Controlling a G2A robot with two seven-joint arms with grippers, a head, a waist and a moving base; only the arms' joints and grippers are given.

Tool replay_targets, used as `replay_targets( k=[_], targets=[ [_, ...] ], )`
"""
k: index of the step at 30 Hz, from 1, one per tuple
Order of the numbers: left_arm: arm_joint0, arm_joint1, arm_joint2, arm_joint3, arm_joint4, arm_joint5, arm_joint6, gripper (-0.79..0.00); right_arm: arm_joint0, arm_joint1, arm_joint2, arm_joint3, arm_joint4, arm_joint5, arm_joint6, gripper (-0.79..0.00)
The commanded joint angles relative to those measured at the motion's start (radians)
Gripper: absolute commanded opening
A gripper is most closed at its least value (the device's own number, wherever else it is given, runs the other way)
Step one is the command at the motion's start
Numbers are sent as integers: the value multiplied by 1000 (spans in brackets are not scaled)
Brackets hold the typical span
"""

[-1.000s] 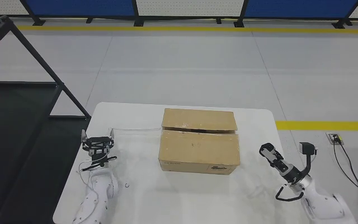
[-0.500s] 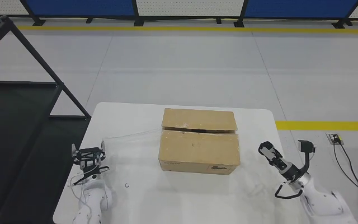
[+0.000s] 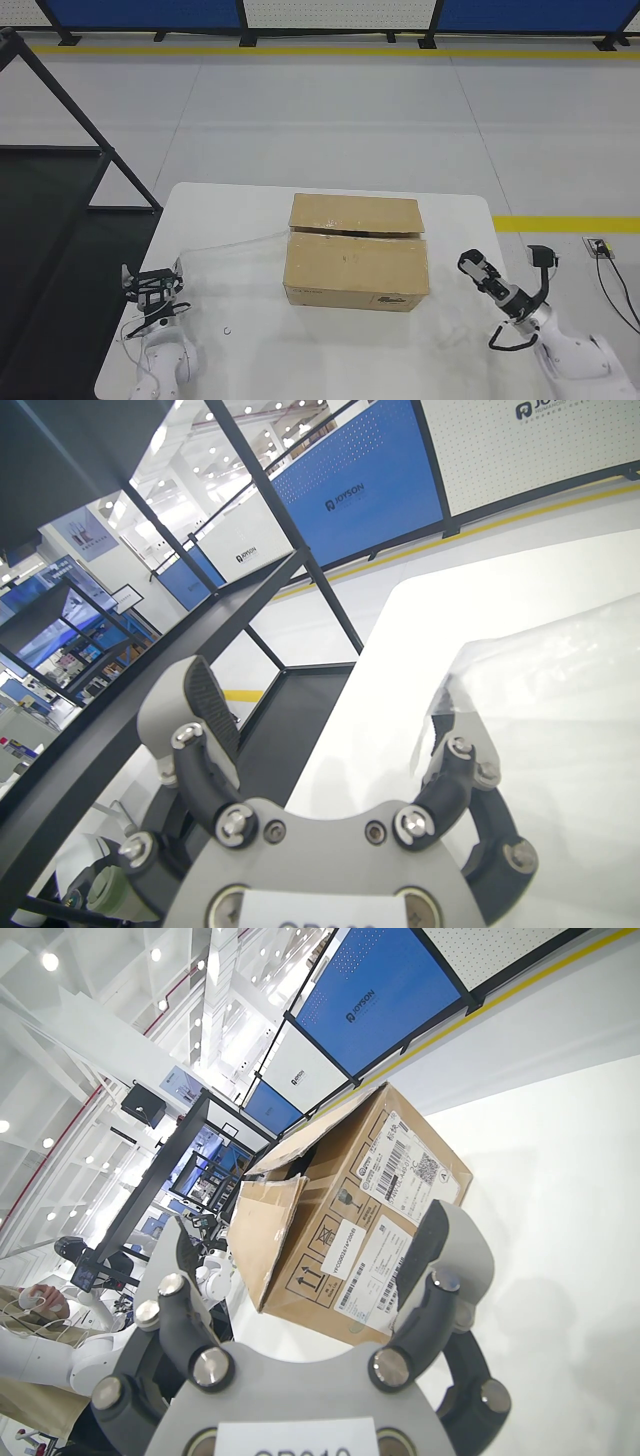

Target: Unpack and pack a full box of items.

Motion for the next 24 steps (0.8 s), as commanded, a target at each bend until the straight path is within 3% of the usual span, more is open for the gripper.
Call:
replay_targets(
  k=[1,8,14,19,24],
  targets=[
    [-9,3,-14,28,22,13,-27,0,-1,1,3,3,0,-5,3,0],
    [-52,9,-58,129,10,15,-35,0,-1,4,4,14,9,-11,8,0],
    [-57,10,-100,144,-32,60,-14,0,1,5,-1,13,11,-14,11,0],
    [-24,12,-132,88,-57,77,19,0,5,6,-7,9,8,-11,12,0],
    [58,11,-145,-70,-80,35,67,0,13,6,-19,5,2,-8,16,0]
  ],
)
